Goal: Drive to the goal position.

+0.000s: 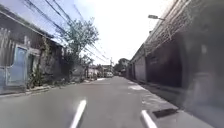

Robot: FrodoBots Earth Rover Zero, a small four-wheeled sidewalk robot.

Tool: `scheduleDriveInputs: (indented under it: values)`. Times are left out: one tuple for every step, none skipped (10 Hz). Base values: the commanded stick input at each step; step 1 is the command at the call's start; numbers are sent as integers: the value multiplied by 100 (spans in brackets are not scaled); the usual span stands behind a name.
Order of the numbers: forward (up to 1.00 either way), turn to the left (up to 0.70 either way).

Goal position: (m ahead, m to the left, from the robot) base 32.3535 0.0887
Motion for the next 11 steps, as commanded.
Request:
scheduleDriveInputs:
  values:
    - [94, -19]
    - [94, 0]
    - [94, 0]
    - [94, 0]
    - [94, -12]
    - [94, -37]
    - [94, -37]
    - [94, -37]
    - [94, -10]
    - [94, 0]
    - [94, 0]
